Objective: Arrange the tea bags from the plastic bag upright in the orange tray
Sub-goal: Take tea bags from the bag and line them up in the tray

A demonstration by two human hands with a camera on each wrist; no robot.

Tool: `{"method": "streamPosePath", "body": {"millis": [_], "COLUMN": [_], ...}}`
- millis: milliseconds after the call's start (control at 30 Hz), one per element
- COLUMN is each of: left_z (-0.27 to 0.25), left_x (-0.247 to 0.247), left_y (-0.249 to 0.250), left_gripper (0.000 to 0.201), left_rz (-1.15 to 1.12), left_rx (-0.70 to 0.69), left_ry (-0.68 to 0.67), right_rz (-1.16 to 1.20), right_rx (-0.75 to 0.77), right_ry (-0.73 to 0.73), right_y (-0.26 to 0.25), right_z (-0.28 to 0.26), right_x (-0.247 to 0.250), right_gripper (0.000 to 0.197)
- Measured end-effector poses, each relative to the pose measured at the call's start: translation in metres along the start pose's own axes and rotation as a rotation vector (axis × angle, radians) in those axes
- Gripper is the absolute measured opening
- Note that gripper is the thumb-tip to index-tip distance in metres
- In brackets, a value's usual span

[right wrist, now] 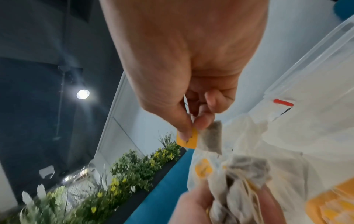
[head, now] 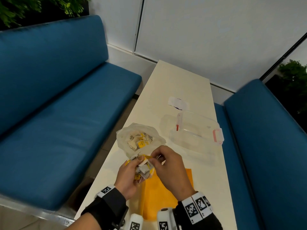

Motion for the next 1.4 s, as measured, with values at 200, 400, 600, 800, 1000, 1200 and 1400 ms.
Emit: {"method": "streamPosePath", "body": {"millis": [200,400,600,800,1000,1200,1400], "left_z": [0.0,-0.003,-0.011,-0.022,-0.03,-0.027,-0.02], "left_x": [0.014,0.026,0.011,-0.008,-0.012,-0.012,-0.017], "left_y": [-0.001,-0.006,-0.005,-0.003,-0.006,-0.004,-0.003], "left_gripper": [0.029,0.04,0.044,0.016,0.013,0.029,0.017], "left_rz": [-0.025,-0.003,-0.023,-0.062,-0.067,-0.152,-0.084], "left_rx": [0.034,0.054,0.094,0.158,0.217,0.193,0.146], "left_ry": [-0.046,-0.006,-0.086,-0.193,-0.194,-0.16,-0.213], "right_rz": [0.209,0.291,0.318,0.502,0.744,0.843,0.901], "right_rx": [-0.15,-0.159,-0.111,-0.164,-0.325,-0.517,-0.589], "right_ry": [0.073,0.019,0.048,0.037,0.069,0.102,-0.001], "right_y": [0.032,0.043,0.041,0.046,0.06,0.076,0.074], "right_z": [0.002,-0.002,-0.004,-0.001,-0.002,-0.002,-0.003], "right_x": [0.03,0.035,0.032,0.028,0.023,0.012,-0.002], "right_gripper": [0.034,0.027,0.027,0.022,0.017,0.011,0.014]}}
Point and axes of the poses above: each hand's wrist, its own z-axis towards the middle knuckle, its own x-axis out of the back of the hand, y = z × x, the point moved 7 cm from there along z, towards the middle knuckle, and after that the axes turned 3 degrees about y, right-handed, at the moved point
